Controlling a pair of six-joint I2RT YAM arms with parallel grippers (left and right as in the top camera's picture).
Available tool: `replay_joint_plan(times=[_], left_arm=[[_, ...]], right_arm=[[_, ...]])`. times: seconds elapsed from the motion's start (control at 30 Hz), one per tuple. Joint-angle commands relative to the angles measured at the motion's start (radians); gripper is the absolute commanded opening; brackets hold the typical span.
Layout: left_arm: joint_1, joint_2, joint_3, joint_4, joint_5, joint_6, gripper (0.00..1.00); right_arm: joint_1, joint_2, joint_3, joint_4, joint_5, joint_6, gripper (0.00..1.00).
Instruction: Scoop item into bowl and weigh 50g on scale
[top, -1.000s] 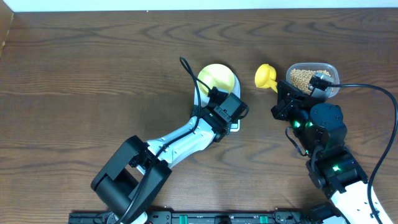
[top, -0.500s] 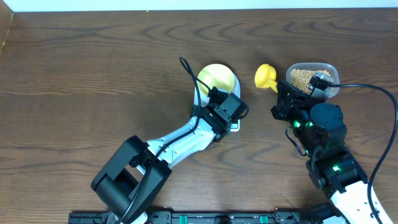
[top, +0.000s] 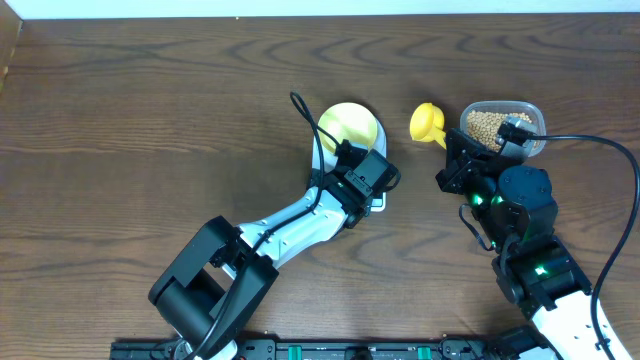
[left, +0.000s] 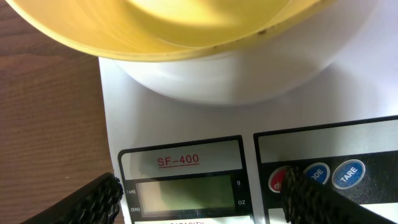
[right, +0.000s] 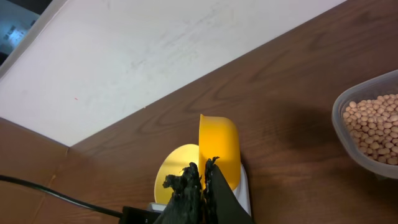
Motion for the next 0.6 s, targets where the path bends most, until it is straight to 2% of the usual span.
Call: replay_joint_plan(times=[0.0, 0.57], left_arm=[[0.010, 0.016, -0.015, -0.002, -0.018, -0.005, 0.84], [0.038, 0.016, -0.015, -0.002, -0.005, -0.006, 0.84]], right_arm=[[-0.007, -0.012, 0.017, 0.000, 0.013, 0.002, 0.01], [-0.007, -0.012, 0.017, 0.001, 0.013, 0.002, 0.01]])
